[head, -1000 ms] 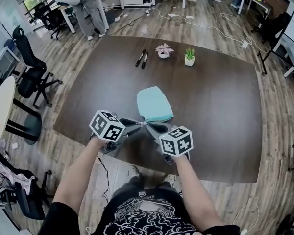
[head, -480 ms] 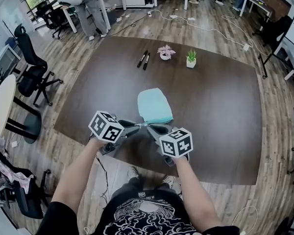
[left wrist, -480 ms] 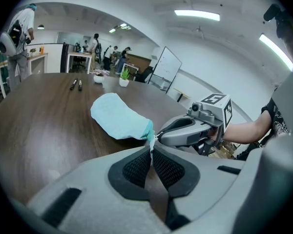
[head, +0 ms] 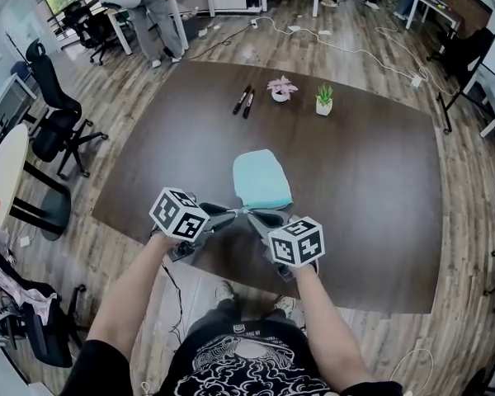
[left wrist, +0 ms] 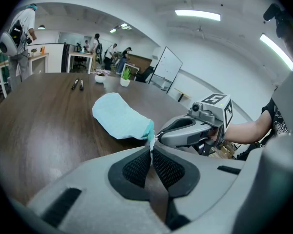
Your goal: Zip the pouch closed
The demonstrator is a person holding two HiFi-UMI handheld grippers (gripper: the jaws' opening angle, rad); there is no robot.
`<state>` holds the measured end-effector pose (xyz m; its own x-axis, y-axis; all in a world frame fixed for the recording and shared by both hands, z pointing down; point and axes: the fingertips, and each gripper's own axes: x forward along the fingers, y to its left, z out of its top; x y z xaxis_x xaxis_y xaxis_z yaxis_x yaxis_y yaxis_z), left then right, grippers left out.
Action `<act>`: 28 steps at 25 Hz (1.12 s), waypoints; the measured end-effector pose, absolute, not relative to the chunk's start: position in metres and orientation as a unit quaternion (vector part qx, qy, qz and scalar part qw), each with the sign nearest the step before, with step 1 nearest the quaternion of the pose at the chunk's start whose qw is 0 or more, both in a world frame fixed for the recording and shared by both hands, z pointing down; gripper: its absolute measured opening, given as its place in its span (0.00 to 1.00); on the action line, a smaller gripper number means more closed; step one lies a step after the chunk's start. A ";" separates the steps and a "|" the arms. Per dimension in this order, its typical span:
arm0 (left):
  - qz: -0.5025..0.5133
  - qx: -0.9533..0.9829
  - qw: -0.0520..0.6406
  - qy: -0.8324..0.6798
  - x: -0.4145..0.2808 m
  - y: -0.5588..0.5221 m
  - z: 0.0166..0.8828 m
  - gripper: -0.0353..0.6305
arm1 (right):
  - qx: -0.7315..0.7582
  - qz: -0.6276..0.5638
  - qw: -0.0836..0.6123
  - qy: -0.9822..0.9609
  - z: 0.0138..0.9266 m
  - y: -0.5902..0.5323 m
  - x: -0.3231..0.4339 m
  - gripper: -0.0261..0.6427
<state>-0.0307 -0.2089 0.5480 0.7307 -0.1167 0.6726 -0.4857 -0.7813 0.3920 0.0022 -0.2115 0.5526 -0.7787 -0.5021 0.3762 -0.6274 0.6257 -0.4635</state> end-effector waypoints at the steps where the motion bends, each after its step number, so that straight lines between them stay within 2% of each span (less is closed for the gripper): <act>1: 0.325 0.886 0.284 -0.170 -0.031 -0.209 0.548 0.09 | 0.316 0.295 0.106 -0.895 0.552 -0.211 0.002 0.04; 13: 0.322 0.886 0.286 -0.173 -0.033 -0.208 0.546 0.09 | 0.320 0.325 0.086 -0.886 0.551 -0.213 0.005 0.04; 28: 0.326 0.882 0.284 -0.189 -0.045 -0.209 0.549 0.09 | 0.332 0.323 0.096 -0.881 0.557 -0.212 0.006 0.04</act>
